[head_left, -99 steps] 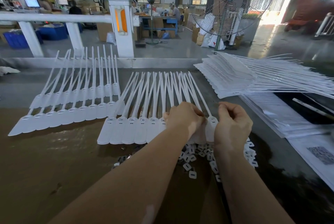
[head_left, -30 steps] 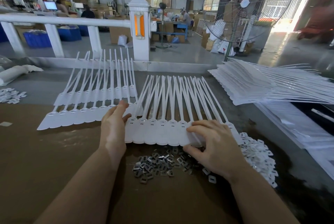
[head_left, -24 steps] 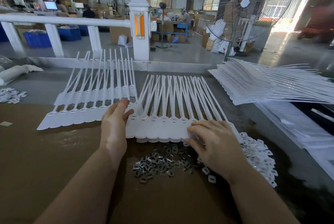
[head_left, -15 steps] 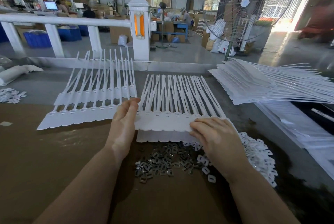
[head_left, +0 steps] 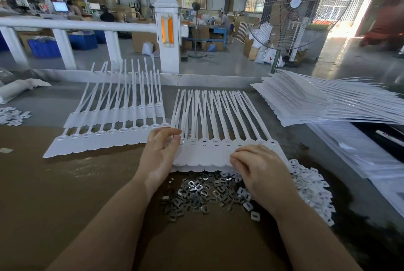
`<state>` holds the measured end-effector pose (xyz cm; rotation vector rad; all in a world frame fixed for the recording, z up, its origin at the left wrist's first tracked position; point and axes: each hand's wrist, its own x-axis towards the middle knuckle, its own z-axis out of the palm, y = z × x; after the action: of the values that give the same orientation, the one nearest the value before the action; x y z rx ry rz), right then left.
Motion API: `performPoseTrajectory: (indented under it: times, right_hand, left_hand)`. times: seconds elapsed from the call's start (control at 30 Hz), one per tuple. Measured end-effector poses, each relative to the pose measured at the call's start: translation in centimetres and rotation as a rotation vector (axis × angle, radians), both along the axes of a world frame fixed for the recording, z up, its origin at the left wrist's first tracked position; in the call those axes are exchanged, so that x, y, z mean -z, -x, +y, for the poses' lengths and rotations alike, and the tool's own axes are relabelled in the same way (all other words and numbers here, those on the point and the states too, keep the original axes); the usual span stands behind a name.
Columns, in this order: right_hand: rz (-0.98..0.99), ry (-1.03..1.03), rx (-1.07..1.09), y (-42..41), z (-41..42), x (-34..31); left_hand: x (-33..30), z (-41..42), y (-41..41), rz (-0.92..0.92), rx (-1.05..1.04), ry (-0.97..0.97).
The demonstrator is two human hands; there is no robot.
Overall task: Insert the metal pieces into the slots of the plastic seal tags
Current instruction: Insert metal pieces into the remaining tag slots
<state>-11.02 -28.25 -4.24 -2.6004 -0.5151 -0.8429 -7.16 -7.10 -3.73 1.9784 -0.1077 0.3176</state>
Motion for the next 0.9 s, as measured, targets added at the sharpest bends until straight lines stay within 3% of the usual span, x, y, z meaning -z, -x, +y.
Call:
performPoseTrajectory:
  times: [0.27, 0.63, 0.7, 0.8, 0.9]
  right_hand:
    - [0.004, -0.033, 0.014, 0.2, 0.2, 0.0]
    - [0.038, -0.063, 0.032, 0.1, 0.4, -0.2]
    - [0.034, -0.064, 0.033, 0.2, 0.4, -0.2]
    - [0.027, -0.067, 0.036, 0.1, 0.5, -0.2]
    - [0.027, -0.067, 0.037, 0.0, 0.5, -0.2]
  left_hand:
    - [0.7, -0.1, -0.3, -0.073, -0.068, -0.093]
    - [0.7, 0.3, -1.7, 0.031, -0.309, -0.071]
    - [0.5, 0.7, -1.9, 0.126, -0.353, 0.087]
    - [-0.3, 1.4, -1.7, 0.286, -0.395, 0.502]
    - [-0.4, 2.2, -2.0, 0.319, -0.424, 0.695]
